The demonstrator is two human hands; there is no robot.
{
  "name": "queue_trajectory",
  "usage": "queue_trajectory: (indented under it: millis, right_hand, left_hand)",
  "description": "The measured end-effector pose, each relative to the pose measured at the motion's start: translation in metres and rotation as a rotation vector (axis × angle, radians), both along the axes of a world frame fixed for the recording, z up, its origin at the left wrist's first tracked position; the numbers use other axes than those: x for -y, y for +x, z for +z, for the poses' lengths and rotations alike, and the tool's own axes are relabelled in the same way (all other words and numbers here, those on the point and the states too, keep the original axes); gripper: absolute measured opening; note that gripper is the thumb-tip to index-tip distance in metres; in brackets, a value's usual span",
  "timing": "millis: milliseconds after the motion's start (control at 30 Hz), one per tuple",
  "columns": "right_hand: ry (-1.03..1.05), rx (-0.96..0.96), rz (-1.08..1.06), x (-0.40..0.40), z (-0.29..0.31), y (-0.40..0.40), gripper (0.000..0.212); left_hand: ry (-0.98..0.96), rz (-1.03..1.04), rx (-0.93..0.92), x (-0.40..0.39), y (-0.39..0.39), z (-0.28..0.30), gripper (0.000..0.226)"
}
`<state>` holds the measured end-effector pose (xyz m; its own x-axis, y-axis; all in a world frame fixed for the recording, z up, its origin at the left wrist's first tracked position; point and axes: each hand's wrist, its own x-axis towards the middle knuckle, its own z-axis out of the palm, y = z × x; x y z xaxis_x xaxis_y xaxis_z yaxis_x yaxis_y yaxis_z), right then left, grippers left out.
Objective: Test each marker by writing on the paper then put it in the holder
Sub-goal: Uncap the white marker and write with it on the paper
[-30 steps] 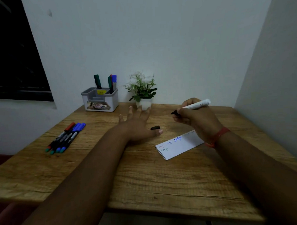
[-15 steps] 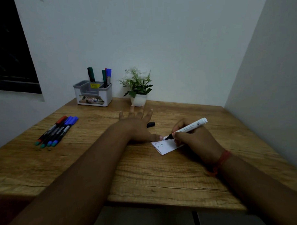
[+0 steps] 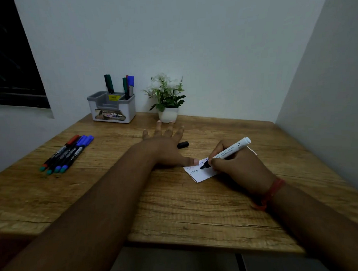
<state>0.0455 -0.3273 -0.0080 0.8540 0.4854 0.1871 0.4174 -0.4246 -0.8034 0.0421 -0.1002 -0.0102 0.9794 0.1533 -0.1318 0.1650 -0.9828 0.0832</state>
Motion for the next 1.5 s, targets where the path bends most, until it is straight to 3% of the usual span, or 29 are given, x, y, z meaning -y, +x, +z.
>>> queue_trajectory:
  millis: [1500]
  right_hand:
    - [-0.012, 0.000, -0.090, -0.0013, -0.0012, 0.0053, 0.011]
  left_hand:
    - [-0.017, -0.017, -0.009, -0.0006, 0.0011, -0.0006, 0.125]
